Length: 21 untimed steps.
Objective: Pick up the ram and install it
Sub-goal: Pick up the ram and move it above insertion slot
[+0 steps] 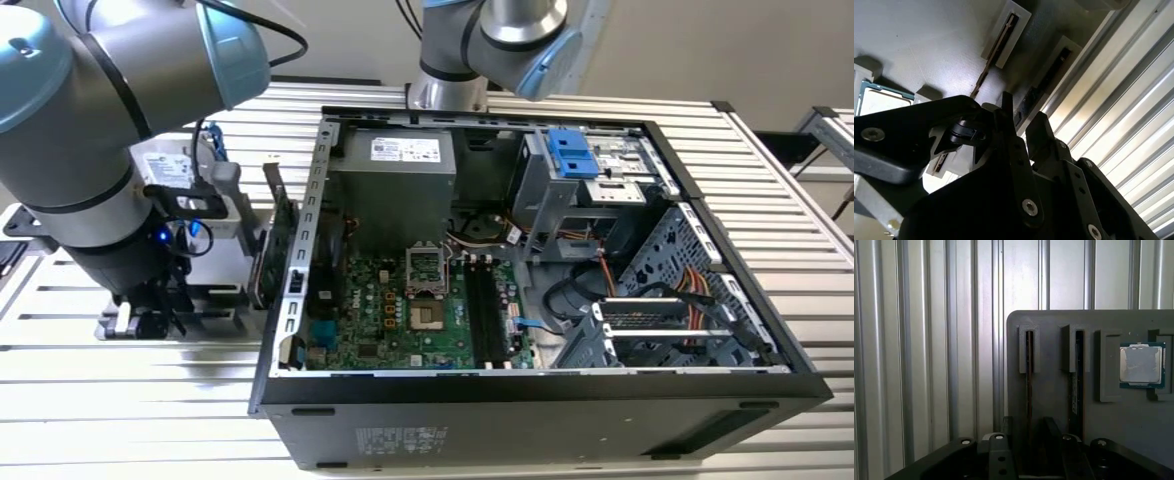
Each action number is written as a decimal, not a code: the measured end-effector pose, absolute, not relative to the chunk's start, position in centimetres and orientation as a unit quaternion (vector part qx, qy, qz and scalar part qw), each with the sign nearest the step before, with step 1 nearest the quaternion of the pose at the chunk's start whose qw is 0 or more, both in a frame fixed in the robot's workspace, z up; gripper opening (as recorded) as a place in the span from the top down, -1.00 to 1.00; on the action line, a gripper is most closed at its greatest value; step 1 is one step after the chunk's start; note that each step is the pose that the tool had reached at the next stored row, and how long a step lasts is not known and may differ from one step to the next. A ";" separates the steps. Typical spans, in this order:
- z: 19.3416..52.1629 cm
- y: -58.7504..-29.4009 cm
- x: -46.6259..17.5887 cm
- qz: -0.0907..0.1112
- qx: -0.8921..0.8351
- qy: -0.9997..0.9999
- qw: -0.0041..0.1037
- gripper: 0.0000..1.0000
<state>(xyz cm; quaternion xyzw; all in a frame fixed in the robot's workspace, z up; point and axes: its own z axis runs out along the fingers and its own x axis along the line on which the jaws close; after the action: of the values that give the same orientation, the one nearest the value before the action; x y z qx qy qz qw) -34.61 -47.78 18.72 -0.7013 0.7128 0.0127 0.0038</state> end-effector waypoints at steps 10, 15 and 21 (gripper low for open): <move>18.7 -47.8 -34.6 0.013 -0.701 0.713 0.004 1.00; 18.7 -47.8 -34.6 0.013 -0.701 0.713 0.004 1.00; 18.7 -47.8 -34.6 0.013 -0.701 0.713 0.004 1.00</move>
<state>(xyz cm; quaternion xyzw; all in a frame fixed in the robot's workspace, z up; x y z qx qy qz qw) -34.61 -47.79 18.72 -0.7013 0.7127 0.0129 0.0040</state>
